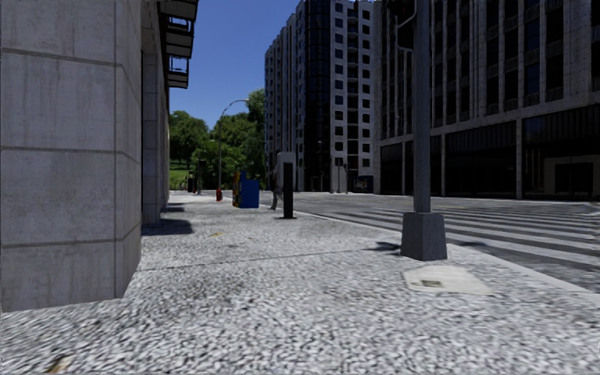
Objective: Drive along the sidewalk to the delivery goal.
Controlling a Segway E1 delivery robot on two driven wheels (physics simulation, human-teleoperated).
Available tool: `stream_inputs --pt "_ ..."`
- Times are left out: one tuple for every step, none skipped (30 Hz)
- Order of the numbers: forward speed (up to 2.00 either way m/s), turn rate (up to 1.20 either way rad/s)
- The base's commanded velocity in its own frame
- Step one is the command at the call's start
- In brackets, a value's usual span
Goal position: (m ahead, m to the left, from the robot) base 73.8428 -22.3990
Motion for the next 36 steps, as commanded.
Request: stream_inputs --pt "1.67 -0.66" --pt "1.67 -0.66" --pt "1.67 -0.66" --pt "1.67 -0.66" --pt "1.67 -0.66" --pt "1.67 -0.65" --pt "1.67 -0.65" --pt "1.67 -0.65" --pt "1.67 -0.65" --pt "1.67 -0.64" --pt "1.67 -0.60" --pt "1.67 -0.60" --pt "1.67 -0.58" --pt "1.67 -0.58" --pt "1.67 -0.57" --pt "1.67 -0.57" --pt "1.67 -0.57" --pt "1.67 -0.57" --pt "1.67 -0.57" --pt "1.67 -0.57" --pt "1.67 -0.57" --pt "1.67 -0.57" --pt "1.67 -0.57" --pt "1.67 -0.57" --pt "1.67 -0.57" --pt "1.67 -0.57" --pt "1.67 -0.57" --pt "1.67 -0.57" --pt "1.67 -0.57" --pt "1.67 -0.57" --pt "1.67 -0.59" --pt "1.67 -0.59" --pt "1.67 -0.59" --pt "1.67 -0.59" --pt "1.67 -0.59" --pt "1.67 -0.59"
